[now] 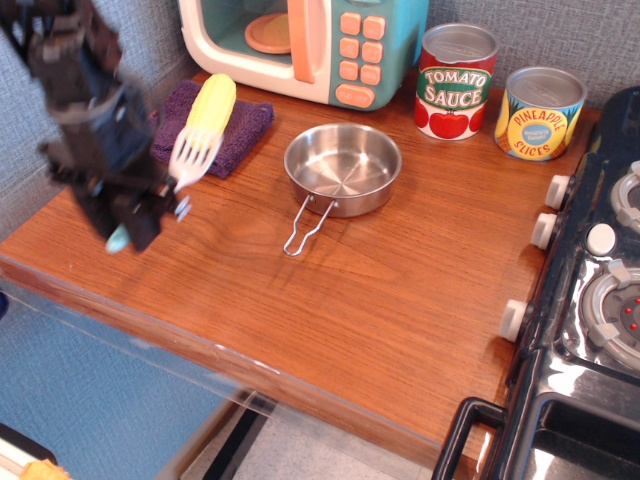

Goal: Pick up the spatula and put it under the cans next to the stove.

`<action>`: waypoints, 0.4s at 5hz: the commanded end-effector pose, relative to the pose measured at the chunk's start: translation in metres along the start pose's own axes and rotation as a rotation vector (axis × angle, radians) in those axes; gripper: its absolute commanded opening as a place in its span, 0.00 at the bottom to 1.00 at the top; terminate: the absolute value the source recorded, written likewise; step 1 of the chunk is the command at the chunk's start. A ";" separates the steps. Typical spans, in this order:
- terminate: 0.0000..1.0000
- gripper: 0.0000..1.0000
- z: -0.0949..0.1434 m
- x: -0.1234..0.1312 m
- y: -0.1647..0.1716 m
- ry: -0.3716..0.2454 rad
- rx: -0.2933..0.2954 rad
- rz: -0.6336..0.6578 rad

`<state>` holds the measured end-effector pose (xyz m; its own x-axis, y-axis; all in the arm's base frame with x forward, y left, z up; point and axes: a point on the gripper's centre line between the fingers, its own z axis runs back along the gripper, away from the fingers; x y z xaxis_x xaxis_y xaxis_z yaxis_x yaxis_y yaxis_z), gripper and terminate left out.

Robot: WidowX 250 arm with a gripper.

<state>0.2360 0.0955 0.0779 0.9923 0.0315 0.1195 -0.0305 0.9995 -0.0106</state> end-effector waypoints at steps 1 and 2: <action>0.00 0.00 0.019 0.029 -0.090 -0.060 -0.042 -0.157; 0.00 0.00 -0.007 0.040 -0.141 -0.017 -0.048 -0.158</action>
<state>0.2766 -0.0496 0.0616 0.9874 -0.1301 0.0900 0.1341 0.9902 -0.0391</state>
